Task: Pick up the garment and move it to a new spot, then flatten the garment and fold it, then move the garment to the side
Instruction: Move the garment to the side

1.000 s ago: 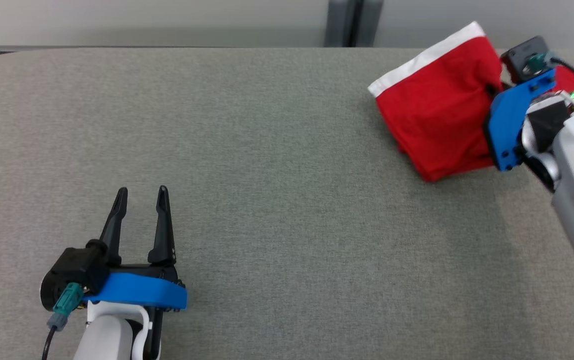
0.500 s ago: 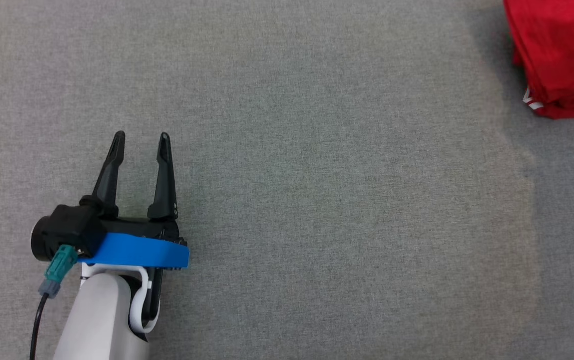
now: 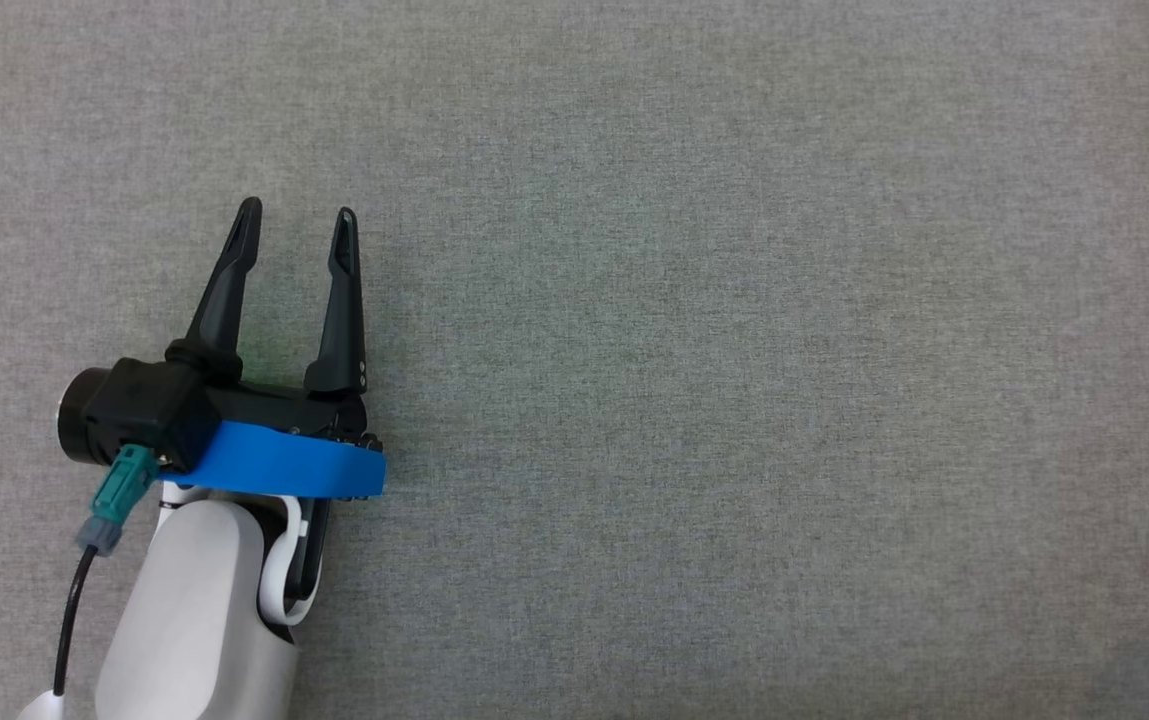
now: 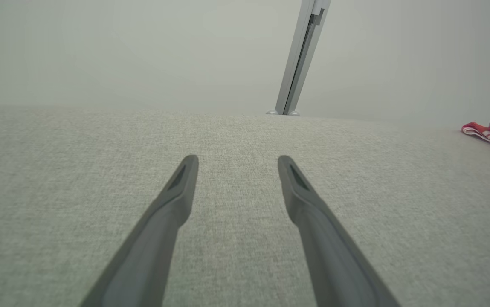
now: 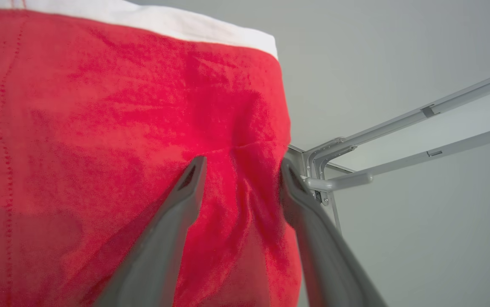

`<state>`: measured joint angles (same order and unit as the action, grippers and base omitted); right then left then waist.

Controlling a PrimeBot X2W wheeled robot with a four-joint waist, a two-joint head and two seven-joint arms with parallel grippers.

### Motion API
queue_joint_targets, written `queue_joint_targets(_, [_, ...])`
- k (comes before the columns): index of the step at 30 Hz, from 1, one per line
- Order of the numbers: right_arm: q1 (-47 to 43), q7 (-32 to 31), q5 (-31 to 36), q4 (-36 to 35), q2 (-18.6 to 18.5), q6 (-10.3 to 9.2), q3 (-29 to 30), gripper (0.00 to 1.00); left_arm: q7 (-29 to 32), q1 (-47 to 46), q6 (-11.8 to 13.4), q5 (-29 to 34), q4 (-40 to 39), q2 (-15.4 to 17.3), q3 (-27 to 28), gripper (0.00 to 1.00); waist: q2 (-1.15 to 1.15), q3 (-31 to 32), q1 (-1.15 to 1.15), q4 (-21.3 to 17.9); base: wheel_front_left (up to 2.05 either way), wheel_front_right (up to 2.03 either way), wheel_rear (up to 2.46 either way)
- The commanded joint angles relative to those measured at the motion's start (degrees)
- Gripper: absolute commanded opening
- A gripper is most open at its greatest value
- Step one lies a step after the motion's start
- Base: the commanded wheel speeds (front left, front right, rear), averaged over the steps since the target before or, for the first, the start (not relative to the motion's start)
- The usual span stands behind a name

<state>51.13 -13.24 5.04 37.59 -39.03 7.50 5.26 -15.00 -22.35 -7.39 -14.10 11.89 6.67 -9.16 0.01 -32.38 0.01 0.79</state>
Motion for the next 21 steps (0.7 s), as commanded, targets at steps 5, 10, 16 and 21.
queue_joint_targets(5, [-2.5,3.2,4.2,-1.7,4.4,-0.01,4.1,1.0,-0.2,-0.9,-0.1,-0.4,0.9,0.3,0.1,1.0,-0.01,0.8,-0.01,0.0,0.0,0.0,0.0])
queue_joint_targets(10, [-4.2,7.0,3.9,-2.7,9.9,-0.01,6.6,1.0,-0.2,0.2,-0.1,-0.4,2.2,0.0,0.2,1.0,-0.01,4.3,-0.01,-0.5,0.0,0.0,0.0])
queue_joint_targets(16, [-9.8,13.4,2.8,-4.1,16.5,-0.01,3.5,1.0,-0.2,3.8,0.0,-0.6,4.1,-0.2,1.6,1.0,-0.01,11.3,-0.01,-1.7,0.0,0.0,0.0])
queue_joint_targets(21, [-16.9,17.9,0.2,-6.2,21.9,0.0,1.6,1.0,-0.2,8.2,0.1,-1.1,5.9,-0.6,3.2,1.0,-0.01,18.3,-0.01,-1.7,0.0,0.0,0.0])
